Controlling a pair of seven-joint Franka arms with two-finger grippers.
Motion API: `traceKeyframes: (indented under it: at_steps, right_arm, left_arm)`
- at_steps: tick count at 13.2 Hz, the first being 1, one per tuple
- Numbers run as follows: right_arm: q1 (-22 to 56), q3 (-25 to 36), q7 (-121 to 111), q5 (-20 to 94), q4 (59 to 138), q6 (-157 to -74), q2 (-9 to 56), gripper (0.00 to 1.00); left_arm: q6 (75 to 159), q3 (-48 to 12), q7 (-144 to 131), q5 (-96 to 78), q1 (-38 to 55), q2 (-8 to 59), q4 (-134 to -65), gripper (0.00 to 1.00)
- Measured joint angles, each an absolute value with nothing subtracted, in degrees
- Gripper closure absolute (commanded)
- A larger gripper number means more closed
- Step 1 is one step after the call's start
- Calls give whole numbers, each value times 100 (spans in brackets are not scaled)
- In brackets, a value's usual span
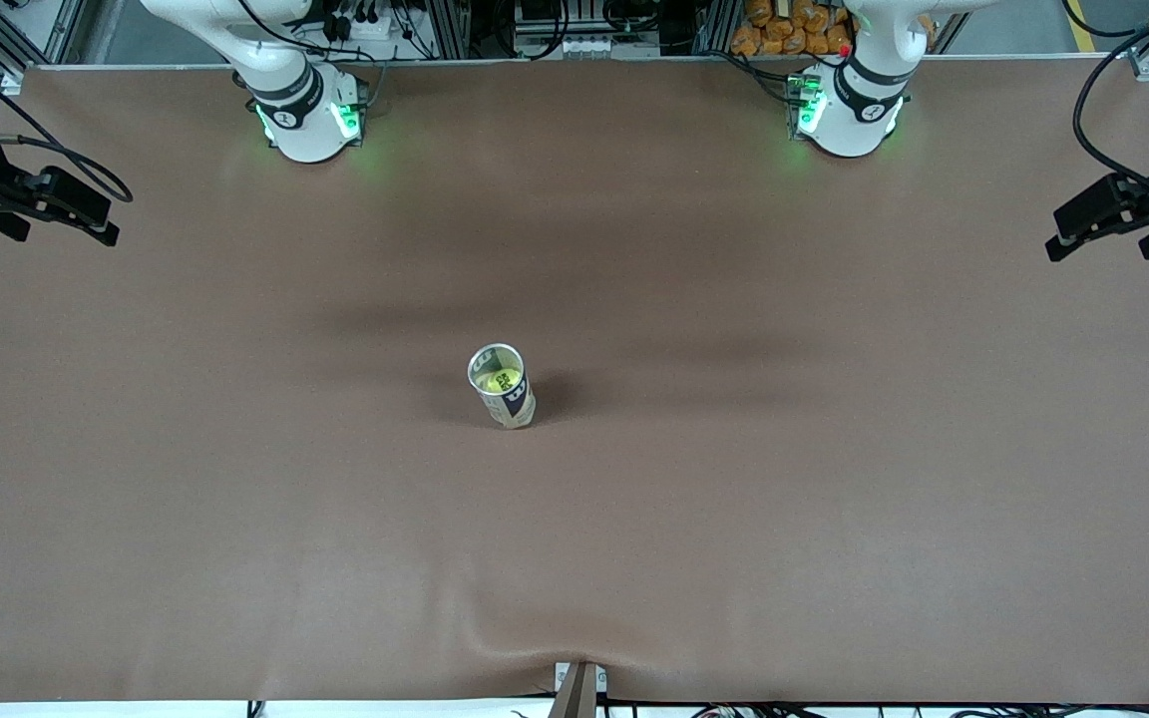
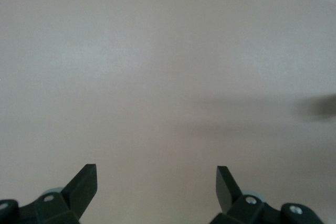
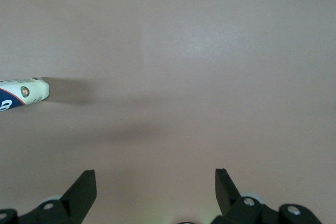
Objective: Insert tennis ball vertically with right arm
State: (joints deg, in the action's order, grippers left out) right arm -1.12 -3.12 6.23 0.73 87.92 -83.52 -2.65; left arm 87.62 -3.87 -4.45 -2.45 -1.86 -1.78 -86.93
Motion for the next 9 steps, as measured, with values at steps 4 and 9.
traceKeyframes:
  at_steps: [4,9]
  right_arm:
    - [-112,-317,616,73,8774,-8353,-265,0]
    - [-112,-318,616,80,8769,-8353,-265,0]
  left_arm:
    - [8751,-474,-447,-248,-73,-728,-9319,0]
    - [8748,-591,-445,-248,-5,-1175,-9770,0]
